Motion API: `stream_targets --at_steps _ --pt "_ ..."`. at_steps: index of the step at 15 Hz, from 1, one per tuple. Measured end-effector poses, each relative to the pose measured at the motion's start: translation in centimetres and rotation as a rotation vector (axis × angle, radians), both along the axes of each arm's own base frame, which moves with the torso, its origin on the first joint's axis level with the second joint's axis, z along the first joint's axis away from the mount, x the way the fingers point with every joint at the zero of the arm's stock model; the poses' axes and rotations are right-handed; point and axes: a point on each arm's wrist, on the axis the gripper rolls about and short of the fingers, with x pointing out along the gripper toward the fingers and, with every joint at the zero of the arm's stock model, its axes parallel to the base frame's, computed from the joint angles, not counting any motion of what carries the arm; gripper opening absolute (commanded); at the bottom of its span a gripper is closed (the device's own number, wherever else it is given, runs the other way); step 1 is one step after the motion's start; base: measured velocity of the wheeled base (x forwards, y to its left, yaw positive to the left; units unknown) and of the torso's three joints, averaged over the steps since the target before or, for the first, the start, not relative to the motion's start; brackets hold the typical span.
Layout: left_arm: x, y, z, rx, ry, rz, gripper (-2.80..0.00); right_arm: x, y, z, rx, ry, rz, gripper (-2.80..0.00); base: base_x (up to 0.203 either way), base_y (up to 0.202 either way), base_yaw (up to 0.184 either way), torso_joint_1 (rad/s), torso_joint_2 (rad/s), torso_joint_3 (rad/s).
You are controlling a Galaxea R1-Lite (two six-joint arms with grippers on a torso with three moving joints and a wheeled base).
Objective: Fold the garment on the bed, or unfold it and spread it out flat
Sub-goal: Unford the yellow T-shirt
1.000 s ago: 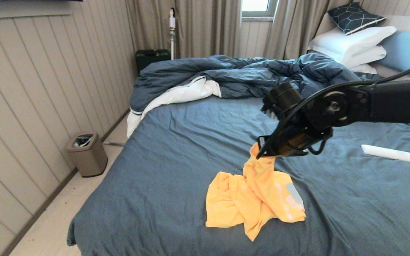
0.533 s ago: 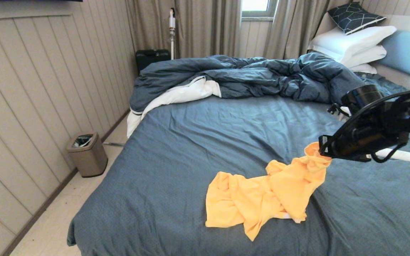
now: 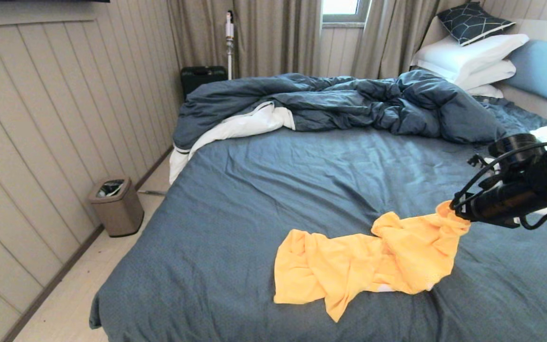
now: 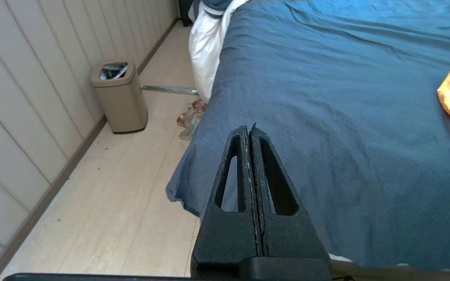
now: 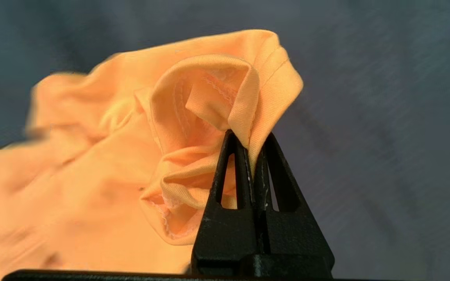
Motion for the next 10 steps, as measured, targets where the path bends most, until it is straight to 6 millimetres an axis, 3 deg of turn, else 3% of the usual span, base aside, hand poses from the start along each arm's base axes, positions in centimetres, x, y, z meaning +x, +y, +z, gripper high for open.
stream_targets --at_steps 2,6,10 --pt "0.0 0.0 0.0 0.001 0.000 0.000 -2.80 1.0 -2.0 -1.3 -0.019 0.000 -0.025 -2.80 0.000 0.000 0.000 0.000 0.00 0.000" --pt "0.0 0.0 0.0 0.002 0.000 0.000 -2.80 1.2 -3.8 -3.6 -0.011 0.059 -0.055 -2.80 0.000 0.000 0.000 0.000 0.00 0.000" --pt "0.0 0.0 0.0 0.001 0.001 -0.001 -2.80 1.2 -5.2 -4.2 -0.008 0.070 -0.088 -2.80 0.000 0.000 0.000 0.000 0.00 0.000"
